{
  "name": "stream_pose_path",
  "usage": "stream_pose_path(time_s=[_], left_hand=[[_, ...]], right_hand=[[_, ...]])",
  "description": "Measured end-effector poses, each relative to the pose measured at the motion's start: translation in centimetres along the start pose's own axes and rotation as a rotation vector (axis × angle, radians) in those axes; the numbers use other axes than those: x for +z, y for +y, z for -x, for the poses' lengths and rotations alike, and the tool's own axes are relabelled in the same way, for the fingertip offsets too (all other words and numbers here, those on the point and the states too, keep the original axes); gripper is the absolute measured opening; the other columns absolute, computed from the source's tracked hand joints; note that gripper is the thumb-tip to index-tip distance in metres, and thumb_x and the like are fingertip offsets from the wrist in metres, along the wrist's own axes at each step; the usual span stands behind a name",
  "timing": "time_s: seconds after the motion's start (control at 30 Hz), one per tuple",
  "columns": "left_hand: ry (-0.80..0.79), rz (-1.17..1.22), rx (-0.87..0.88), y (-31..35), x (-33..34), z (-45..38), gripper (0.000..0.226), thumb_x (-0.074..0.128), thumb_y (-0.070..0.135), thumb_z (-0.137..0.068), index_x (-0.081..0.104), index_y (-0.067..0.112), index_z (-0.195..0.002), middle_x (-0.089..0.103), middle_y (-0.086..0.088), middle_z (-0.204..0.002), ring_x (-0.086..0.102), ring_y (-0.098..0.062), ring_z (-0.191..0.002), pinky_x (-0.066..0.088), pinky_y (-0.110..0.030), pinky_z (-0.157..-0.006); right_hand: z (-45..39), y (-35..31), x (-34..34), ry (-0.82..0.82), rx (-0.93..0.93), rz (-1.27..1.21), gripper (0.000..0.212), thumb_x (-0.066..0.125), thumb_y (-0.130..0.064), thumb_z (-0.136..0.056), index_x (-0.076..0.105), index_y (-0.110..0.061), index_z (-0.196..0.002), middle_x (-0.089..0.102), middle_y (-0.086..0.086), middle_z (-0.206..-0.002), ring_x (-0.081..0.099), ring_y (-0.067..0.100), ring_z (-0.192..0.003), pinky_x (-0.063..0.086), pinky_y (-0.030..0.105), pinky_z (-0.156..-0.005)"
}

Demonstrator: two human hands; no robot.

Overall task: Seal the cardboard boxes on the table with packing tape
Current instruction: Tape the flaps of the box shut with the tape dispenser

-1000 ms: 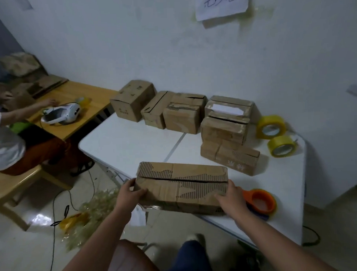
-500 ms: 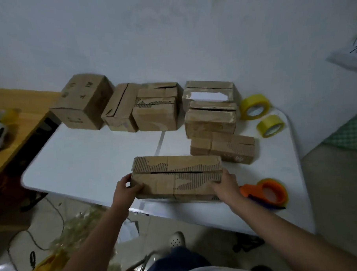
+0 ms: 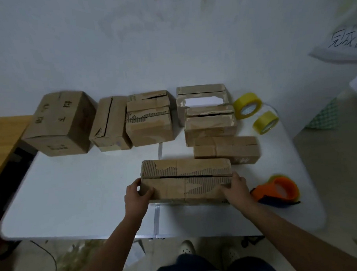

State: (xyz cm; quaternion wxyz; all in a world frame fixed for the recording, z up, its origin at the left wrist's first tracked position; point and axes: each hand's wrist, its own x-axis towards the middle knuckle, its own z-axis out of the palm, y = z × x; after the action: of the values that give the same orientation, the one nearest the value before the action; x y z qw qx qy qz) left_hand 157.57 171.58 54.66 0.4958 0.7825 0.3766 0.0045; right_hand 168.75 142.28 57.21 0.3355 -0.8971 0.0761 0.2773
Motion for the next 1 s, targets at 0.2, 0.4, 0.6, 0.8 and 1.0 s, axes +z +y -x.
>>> stream_pose_path(time_s=[0.2, 0.4, 0.6, 0.8, 1.0], left_hand=[[0.075, -0.218, 0.083, 0.6, 0.8, 0.5, 0.072, 0.072, 0.024, -0.089, 0.035, 0.016, -0.15, 0.043, -0.014, -0.144, 0.047, -0.035, -0.126, 0.044, -0.054, -0.105], [0.061, -0.549, 0.604, 1.9, 3.6, 1.5, 0.049, 0.043, 0.029, -0.095, 0.051, 0.018, -0.142, 0.045, -0.006, -0.151, 0.037, -0.029, -0.141, 0.035, -0.051, -0.111], [-0.076, -0.455, 0.582, 1.5, 6.3, 1.9, 0.044, 0.047, 0.017, -0.104, 0.044, 0.017, -0.147, 0.037, -0.002, -0.155, 0.022, -0.021, -0.148, 0.021, -0.042, -0.122], [-0.056, -0.471, 0.547, 1.7, 6.6, 2.2, 0.044, 0.046, 0.015, -0.104, 0.043, 0.018, -0.147, 0.034, 0.002, -0.155, 0.019, -0.017, -0.148, 0.017, -0.034, -0.12], [-0.039, -0.473, 0.531, 2.1, 6.8, 2.5, 0.043, 0.048, 0.012, -0.103, 0.047, 0.015, -0.146, 0.035, 0.003, -0.154, 0.021, -0.016, -0.147, 0.017, -0.029, -0.118]], right_hand=[[-0.6, -0.2, -1.6, -0.046, -0.1, -0.028, 0.048, 0.057, -0.017, -0.092, 0.042, -0.017, -0.138, 0.048, 0.012, -0.128, 0.053, 0.028, -0.113, 0.048, 0.037, -0.096], [-1.1, 2.1, -4.1, -0.09, -0.217, 0.017, 0.043, 0.06, -0.014, -0.093, 0.048, -0.017, -0.134, 0.051, -0.003, -0.123, 0.053, 0.013, -0.111, 0.04, 0.02, -0.087], [-2.1, 8.5, -8.0, -0.063, -0.172, 0.345, 0.053, 0.059, -0.022, -0.093, 0.039, -0.01, -0.14, 0.043, 0.011, -0.14, 0.05, 0.027, -0.121, 0.043, 0.031, -0.091], [-3.5, 10.6, -11.1, -0.133, 0.072, 0.59, 0.072, 0.065, -0.054, -0.085, 0.044, -0.002, -0.131, 0.05, 0.014, -0.127, 0.051, 0.027, -0.113, 0.041, 0.036, -0.098], [-1.9, 8.4, -11.9, -0.293, -0.127, 0.408, 0.025, 0.058, -0.018, -0.096, 0.06, -0.011, -0.119, 0.056, 0.011, -0.124, 0.053, 0.021, -0.112, 0.038, 0.0, -0.084]])
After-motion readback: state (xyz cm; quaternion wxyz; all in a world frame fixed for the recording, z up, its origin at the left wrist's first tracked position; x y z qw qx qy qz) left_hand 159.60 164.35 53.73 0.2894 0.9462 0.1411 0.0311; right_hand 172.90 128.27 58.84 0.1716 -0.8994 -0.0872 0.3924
